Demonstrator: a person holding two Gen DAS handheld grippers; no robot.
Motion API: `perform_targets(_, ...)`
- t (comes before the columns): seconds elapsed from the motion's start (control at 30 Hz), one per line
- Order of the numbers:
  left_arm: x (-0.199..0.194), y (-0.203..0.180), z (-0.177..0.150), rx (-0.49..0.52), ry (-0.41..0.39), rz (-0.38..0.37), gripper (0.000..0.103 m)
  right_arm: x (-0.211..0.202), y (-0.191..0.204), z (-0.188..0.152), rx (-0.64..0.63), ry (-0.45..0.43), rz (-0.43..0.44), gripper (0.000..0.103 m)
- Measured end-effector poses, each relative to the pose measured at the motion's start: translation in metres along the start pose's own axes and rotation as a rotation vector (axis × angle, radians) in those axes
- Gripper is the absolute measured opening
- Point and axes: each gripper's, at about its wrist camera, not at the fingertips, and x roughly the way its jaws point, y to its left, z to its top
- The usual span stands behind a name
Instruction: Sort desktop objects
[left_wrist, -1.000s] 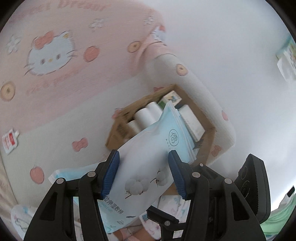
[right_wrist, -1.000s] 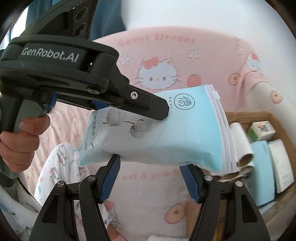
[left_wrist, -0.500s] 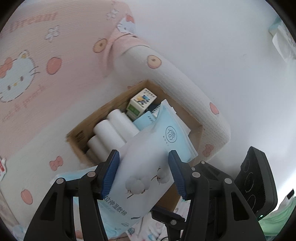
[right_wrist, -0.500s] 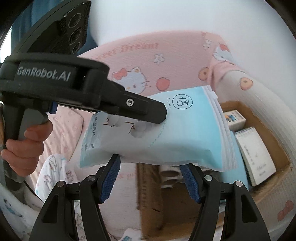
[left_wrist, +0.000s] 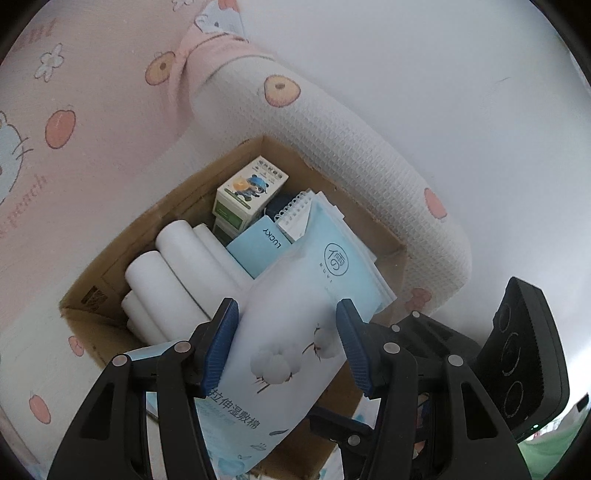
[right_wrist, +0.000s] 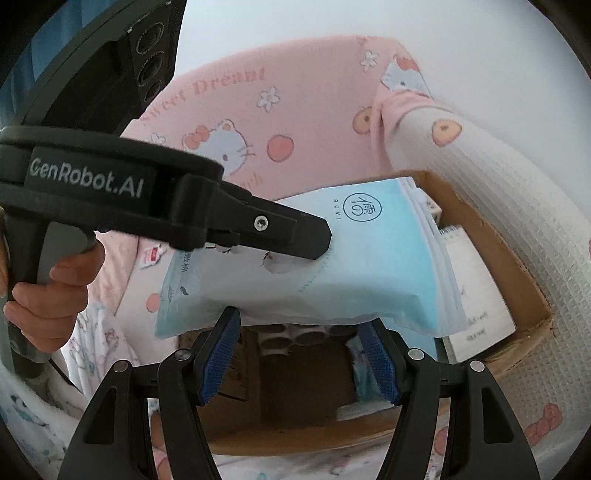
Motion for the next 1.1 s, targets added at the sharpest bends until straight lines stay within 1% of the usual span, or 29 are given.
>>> perform_targets(0.1,0.01,0.002,0.003,-0.016,0.015,-0.008,0.059,0.003,-0.007,-0.001,-0.003,0.02,0.002,0.064)
perform_targets(0.27,0.025,0.003,0.007,-0.045,0.038,-0.052,0.059,-0.001,-0.019,-0.002,-0.005,0.029,-0.014,0.064)
perform_targets(0.47,0.042,-0.006,0.007,-0.034,0.055,-0.075,0.059,0.002,-0.04,-0.002,-0.006,0.058,-0.037,0.064)
perform_targets(0.67,0.061,-0.01,0.003,-0.026,0.099,-0.064,0.059,0.009,-0.053,-0.005,-0.007,0.119,-0.045,0.064)
perform_targets(0.77,0.072,-0.013,0.001,-0.006,0.125,-0.048,0.059,0.017,-0.065,-0.003,-0.01,0.148,-0.072,0.064)
perform_targets(0.83,0.078,-0.013,-0.002,-0.004,0.12,-0.024,0.059,0.019,-0.068,-0.002,0.003,0.159,-0.065,0.064)
perform_targets(0.87,0.079,-0.013,-0.003,-0.001,0.119,-0.017,0.058,0.019,-0.07,0.0,0.014,0.163,-0.06,0.064)
perform_targets(0.93,0.085,-0.013,-0.007,0.01,0.132,-0.004,0.052,0.021,-0.07,0.002,0.021,0.18,-0.06,0.064)
perform_targets(0.97,0.087,-0.013,-0.008,0.01,0.14,-0.009,0.049,0.021,-0.07,0.002,0.022,0.186,-0.061,0.064)
perform_targets(1.0,0.089,-0.013,-0.011,0.013,0.152,-0.026,0.048,0.021,-0.069,0.002,0.028,0.194,-0.062,0.064)
perform_targets(1.1,0.088,-0.014,-0.015,0.029,0.144,-0.027,0.047,0.022,-0.073,0.004,0.056,0.208,-0.046,0.064)
